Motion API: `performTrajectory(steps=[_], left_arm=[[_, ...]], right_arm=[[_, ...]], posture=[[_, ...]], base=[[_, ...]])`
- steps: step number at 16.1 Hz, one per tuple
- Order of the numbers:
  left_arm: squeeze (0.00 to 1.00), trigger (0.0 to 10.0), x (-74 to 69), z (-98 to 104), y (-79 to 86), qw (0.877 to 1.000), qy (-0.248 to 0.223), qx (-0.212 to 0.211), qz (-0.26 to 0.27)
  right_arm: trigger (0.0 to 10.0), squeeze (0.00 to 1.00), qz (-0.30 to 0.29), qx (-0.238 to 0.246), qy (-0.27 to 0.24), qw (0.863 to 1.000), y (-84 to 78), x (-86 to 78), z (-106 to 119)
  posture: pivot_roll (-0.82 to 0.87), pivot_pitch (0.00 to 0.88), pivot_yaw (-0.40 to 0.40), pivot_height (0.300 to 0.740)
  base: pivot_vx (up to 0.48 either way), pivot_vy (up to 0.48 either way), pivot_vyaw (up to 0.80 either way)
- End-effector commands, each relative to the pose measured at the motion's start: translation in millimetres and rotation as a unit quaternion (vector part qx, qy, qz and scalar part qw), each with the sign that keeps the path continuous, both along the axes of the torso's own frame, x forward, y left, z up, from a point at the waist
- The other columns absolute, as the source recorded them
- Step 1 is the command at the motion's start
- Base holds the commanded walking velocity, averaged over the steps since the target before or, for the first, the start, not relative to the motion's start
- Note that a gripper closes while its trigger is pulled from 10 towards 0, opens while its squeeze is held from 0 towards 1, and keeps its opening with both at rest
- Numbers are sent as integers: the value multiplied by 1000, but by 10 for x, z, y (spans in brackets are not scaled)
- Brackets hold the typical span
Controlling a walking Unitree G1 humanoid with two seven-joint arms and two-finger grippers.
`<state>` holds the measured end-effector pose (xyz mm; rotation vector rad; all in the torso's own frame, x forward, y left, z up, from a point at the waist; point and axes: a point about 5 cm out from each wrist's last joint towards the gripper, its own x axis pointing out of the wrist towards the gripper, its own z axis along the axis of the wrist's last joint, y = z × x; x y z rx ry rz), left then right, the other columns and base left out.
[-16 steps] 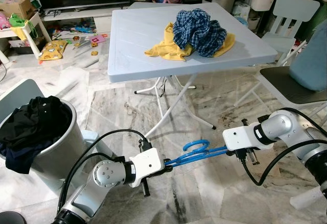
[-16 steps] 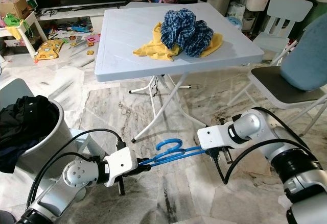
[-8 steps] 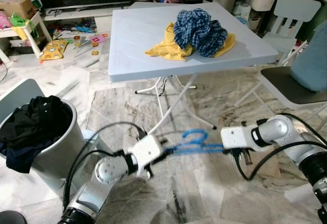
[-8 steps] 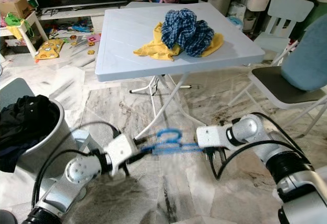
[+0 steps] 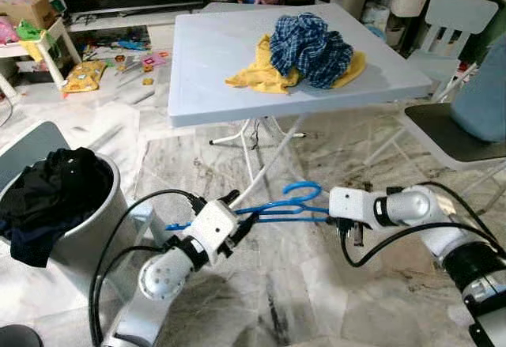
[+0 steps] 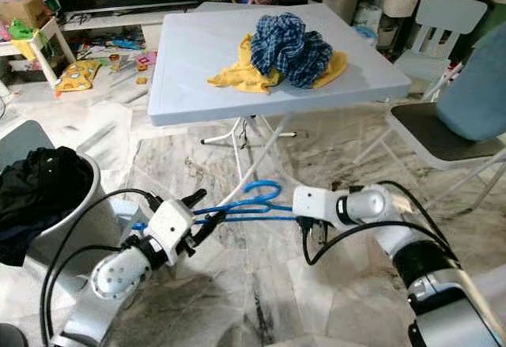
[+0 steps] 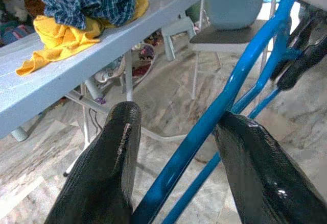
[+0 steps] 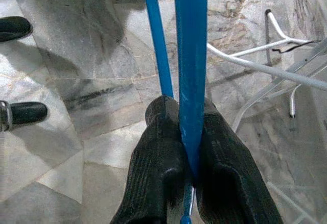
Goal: Hang hanger
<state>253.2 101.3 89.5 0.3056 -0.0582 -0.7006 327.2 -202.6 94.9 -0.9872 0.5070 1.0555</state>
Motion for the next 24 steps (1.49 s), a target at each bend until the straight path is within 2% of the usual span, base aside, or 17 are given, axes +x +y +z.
performTrajectory(steps=[1, 3, 4, 6, 8, 10, 13, 15, 16, 17, 18, 19, 20, 21, 22, 23, 24], left_arm=[[1000, 10000, 41, 246, 79, 998, -50, -38, 6], [1000, 10000, 44, 193, 76, 999, -36, -30, -3], [1000, 10000, 42, -1, 80, 998, 27, 13, -54], [1000, 10000, 22, -97, 85, 994, 62, 39, -87], [1000, 10000, 6, -236, 122, 980, 114, 85, -139], [1000, 10000, 81, -205, 139, 980, 111, 84, -141], [1000, 10000, 287, 7, 175, 998, 58, 0, -28], [1000, 10000, 309, 46, 228, 997, 39, -53, 50], [1000, 10000, 300, 60, 275, 987, 28, -101, 120], [1000, 10000, 253, 20, 307, 968, 44, -160, 187], [1000, 10000, 205, -50, 330, 953, 57, -178, 237], [1000, 10000, 158, -125, 321, 947, 69, -184, 255], [1000, 10000, 144, -156, 324, 945, 70, -178, 265], [1000, 10000, 129, -198, 325, 944, 74, -170, 273], [341, 10000, 137, -236, 339, 941, 87, -175, 275], [0, 10000, 159, -247, 352, 938, 100, -190, 271], [0, 10000, 179, -229, 362, 936, 101, -197, 272]], right_arm=[[0, 0, -44, -44, 22, 998, -291, -97, -152], [0, 0, -35, -49, 0, 998, -285, -68, -111], [0, 0, -20, -38, -55, 998, -251, 44, 77], [0, 0, -11, -35, -85, 996, -231, 106, 195], [0, 0, 10, -26, -142, 990, -177, 223, 449], [0, 0, 8, -28, -158, 987, -184, 274, 552], [0, 0, -61, -30, -132, 989, -332, 216, 344], [0, 0, -112, -3, -107, 988, -376, 158, 190], [0, 0, -171, 41, -84, 981, -366, 109, 58], [980, 0, -273, 114, -52, 954, -341, 66, -99], [1765, 0, -349, 167, -30, 922, -299, 13, -234], [3098, 0, -432, 221, -21, 874, -279, -28, -339], [3333, 0, -474, 249, -18, 844, -275, -48, -380], [4980, 0, -518, 272, -19, 810, -269, -88, -430], [10000, 0, -573, 292, -34, 765, -276, -147, -469], [10000, 0, -614, 300, -55, 728, -310, -203, -485], [10000, 0, -639, 293, -65, 708, -325, -248, -472]], posture=[[-173, 0, 19, 740], [-175, 0, 20, 740], [-182, 0, 25, 740], [-183, 0, 24, 740], [-186, 0, 25, 740], [-191, 0, 27, 740], [-194, 0, 29, 740], [-193, 0, 28, 740], [-192, 0, 28, 740], [-192, 0, 26, 740], [-194, 0, 29, 740], [-195, 0, 31, 740], [-196, 0, 32, 740], [-199, 0, 37, 740], [-207, 0, 46, 740], [-213, 0, 53, 740], [-221, 0, 61, 740]], base=[[0, 0, 0], [0, 0, 0], [0, 0, 0], [0, 0, 0], [0, 0, 0], [0, 0, 0], [0, 0, 0], [0, 0, 0], [0, 0, 0], [0, 0, 0], [0, 0, 0], [0, 0, 0], [0, 0, 0], [0, 0, 0], [0, 0, 0], [0, 0, 0], [0, 0, 0]])
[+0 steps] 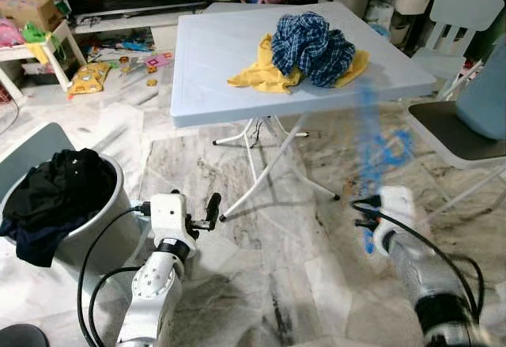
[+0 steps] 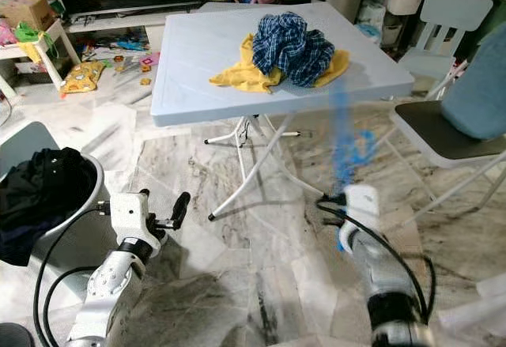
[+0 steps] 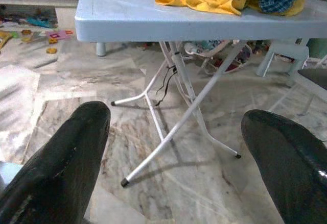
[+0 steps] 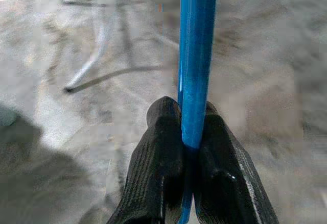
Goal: Hang hanger
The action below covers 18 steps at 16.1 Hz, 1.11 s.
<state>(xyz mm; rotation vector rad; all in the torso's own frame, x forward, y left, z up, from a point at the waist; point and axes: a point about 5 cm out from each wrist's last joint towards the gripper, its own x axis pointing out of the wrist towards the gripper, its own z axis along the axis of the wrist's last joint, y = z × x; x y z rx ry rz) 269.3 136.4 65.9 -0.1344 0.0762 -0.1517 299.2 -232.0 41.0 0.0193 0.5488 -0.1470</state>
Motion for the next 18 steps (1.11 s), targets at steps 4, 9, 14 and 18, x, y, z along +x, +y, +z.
performTrajectory(steps=[4, 9, 14, 18], left_arm=[[0, 10000, 126, 70, -22, 1000, -2, -18, -20], [0, 10000, 108, 73, -160, 998, 1, -48, -51], [0, 10000, 71, 42, -200, 996, 10, -60, -67], [0, 10000, 70, 35, -240, 994, 15, -64, -83]], right_arm=[[10000, 0, -72, -7, -7, 997, -48, -89, 64], [10000, 0, -85, -34, -10, 996, -76, -129, 134], [10000, 0, -86, -42, -8, 995, -65, -145, 157], [10000, 0, -93, -48, -4, 995, -89, -177, 158]], posture=[[-239, 0, 82, 740], [-241, 0, 81, 740], [-246, 0, 75, 740], [-255, 0, 77, 740]], base=[[63, 0, -711], [404, 0, -695], [443, 0, -694], [441, 0, -694]])
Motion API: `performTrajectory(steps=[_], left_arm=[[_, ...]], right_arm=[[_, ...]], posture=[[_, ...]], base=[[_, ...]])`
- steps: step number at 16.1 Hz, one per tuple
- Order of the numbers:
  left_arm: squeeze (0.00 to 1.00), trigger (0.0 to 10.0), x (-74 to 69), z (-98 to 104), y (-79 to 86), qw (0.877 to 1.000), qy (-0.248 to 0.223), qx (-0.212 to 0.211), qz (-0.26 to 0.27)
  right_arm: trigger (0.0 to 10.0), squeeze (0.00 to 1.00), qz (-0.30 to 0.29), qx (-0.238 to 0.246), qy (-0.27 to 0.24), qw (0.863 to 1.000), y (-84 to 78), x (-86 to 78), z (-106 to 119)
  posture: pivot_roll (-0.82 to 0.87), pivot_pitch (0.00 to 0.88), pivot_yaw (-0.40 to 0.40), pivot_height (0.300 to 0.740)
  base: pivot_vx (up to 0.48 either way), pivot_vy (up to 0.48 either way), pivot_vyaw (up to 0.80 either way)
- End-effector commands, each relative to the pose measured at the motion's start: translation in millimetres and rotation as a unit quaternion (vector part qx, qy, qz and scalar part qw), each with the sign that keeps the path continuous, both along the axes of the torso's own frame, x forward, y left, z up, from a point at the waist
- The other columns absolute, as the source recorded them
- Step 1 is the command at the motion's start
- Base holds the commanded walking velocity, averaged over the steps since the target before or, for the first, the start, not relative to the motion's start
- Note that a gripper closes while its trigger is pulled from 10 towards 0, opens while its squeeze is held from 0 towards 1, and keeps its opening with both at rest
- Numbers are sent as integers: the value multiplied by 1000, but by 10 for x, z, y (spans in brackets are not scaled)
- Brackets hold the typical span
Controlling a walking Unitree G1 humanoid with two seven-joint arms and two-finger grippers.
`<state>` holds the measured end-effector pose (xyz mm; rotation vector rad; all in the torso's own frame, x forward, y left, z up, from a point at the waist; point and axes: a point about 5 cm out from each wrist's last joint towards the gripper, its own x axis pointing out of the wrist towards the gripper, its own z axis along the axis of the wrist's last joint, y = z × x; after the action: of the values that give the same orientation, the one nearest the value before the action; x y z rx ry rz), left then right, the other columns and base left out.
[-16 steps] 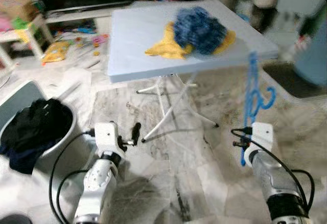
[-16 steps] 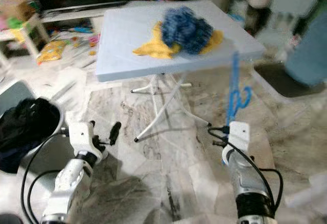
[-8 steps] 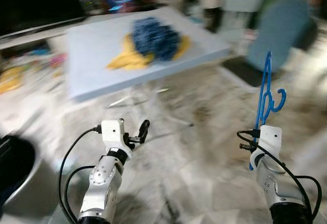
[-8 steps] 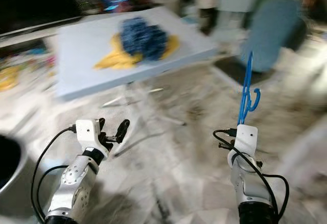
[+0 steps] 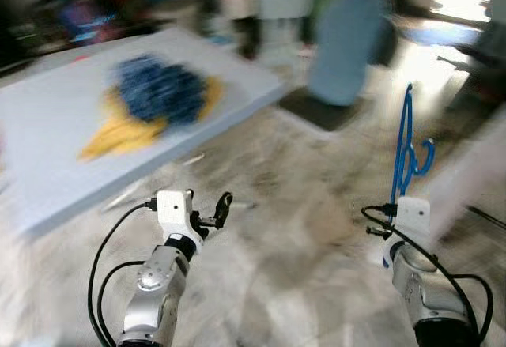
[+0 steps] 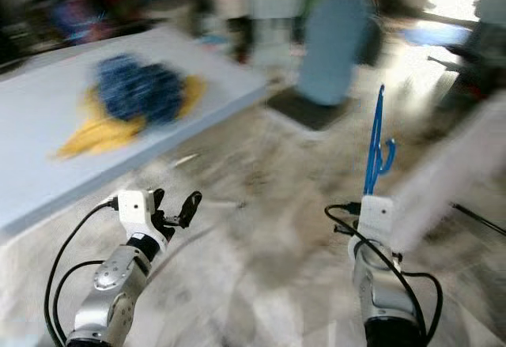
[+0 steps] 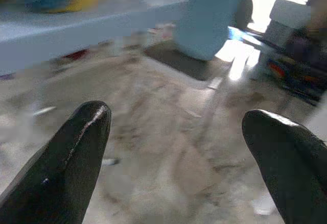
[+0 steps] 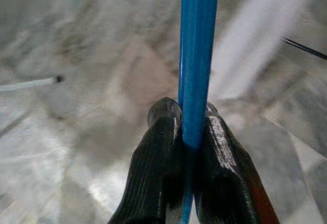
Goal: Hang hanger
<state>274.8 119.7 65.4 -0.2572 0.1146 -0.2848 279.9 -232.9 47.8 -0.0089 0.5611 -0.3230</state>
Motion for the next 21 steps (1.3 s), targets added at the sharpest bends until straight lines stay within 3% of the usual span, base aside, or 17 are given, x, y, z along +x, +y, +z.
performTrajectory(steps=[1, 5, 9, 13, 17, 21], left_arm=[[0, 10000, 16, 39, -77, 1000, -5, -3, -19], [0, 10000, 14, 26, -112, 1000, 1, -3, -25], [0, 10000, -26, -43, -129, 1000, 19, 0, 10], [0, 10000, -24, 20, -28, 999, -2, -13, 31], [0, 10000, -45, 34, 100, 999, -8, -13, 41], [0, 10000, -25, 9, 143, 999, 1, -16, 37]], right_arm=[[10000, 0, -13, -13, -13, 1000, -81, 13, 91], [10000, 0, -8, -21, -18, 1000, -87, 13, 109], [10000, 0, 23, -30, -10, 999, -26, 91, 137], [10000, 0, 70, -42, -3, 997, 173, 267, 171], [10000, 0, 82, -37, -5, 996, 301, 332, 157], [10000, 0, 53, -44, -4, 998, 131, 227, 87]], posture=[[-256, 0, 78, 740], [-255, 0, 63, 740], [-212, 0, -45, 740], [-142, 0, -147, 740], [-136, 0, -106, 740], [-175, 0, -47, 740]], base=[[439, 0, -694], [430, 0, -644], [0, 0, 0], [0, 0, 0], [65, 0, -373], [343, 242, -781]])
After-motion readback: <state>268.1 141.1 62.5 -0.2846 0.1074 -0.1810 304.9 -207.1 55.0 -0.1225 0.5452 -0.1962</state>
